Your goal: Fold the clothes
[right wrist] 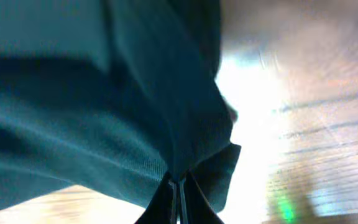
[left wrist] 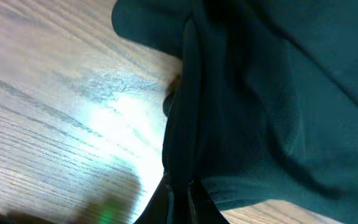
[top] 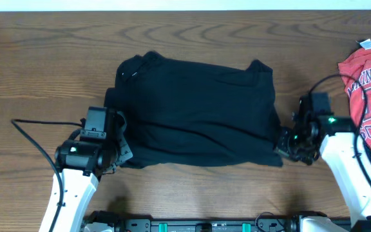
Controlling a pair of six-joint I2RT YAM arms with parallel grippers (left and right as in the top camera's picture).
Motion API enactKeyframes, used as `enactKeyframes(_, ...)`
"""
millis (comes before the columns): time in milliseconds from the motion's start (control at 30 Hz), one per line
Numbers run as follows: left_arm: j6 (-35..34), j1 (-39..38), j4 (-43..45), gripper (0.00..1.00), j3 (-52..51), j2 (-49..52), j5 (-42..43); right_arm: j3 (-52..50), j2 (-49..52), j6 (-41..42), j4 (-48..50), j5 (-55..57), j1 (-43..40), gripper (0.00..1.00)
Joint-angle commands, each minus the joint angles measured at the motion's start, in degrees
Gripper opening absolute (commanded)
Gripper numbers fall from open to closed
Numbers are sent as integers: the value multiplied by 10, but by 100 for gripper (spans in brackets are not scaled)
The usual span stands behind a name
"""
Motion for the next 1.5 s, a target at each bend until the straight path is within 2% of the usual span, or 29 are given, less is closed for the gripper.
enactKeyframes(0, 10, 2, 21, 6, -22, -1, -1, -48, -5, 21, 29, 14, 3, 1)
enactKeyframes(567, 18, 2, 41, 6, -38, 10, -1, -48, -5, 10, 108, 22, 3, 3)
enactKeyframes(633, 18, 2, 41, 6, -38, 10, -1, -44, -5, -2, 133, 22, 1, 16)
enactKeyframes(700, 19, 2, 42, 6, -38, 10, -1, -33, -5, -10, 158, 19, -5, 21)
enactKeyframes(767, 18, 2, 42, 6, -38, 10, -1, -20, -5, -12, 179, 13, -9, 47)
enactKeyframes(800, 19, 2, 42, 6, -38, 10, -1, -13, -5, -12, 185, 6, -11, 52)
enactKeyframes(833, 19, 2, 42, 6, -38, 10, -1, -6, -5, -12, 186, -1, -13, 51)
enactKeyframes(867, 19, 2, 42, 6, -38, 10, -1, 0, -5, -12, 187, -4, -12, 35)
enactKeyframes(900, 18, 2, 42, 6, -38, 10, -1, 3, -5, -12, 186, -4, -12, 7)
enactKeyframes(933, 19, 2, 42, 6, -38, 10, -1, 4, -5, -12, 187, -4, -12, 1)
enactKeyframes(967, 18, 2, 42, 6, -38, 10, -1, 4, -4, -12, 188, -6, -12, 9)
enactKeyframes(1033, 19, 2, 41, 6, -38, 10, -2, 4, 2, -16, 183, -6, -12, 46)
enactKeyframes(1067, 19, 2, 42, 6, -38, 10, -2, 4, 12, -27, 179, -7, -12, 49)
enactKeyframes(1233, 18, 2, 41, 6, -38, 10, -1, 3, 77, -39, 199, -17, -11, 53)
enactKeyframes(1333, 18, 2, 41, 6, -38, 10, -2, 3, 131, -49, 254, -56, -10, 43)
enactKeyframes(1467, 18, 2, 41, 6, -38, 10, -2, 3, 194, -46, 335, -95, -9, 42)
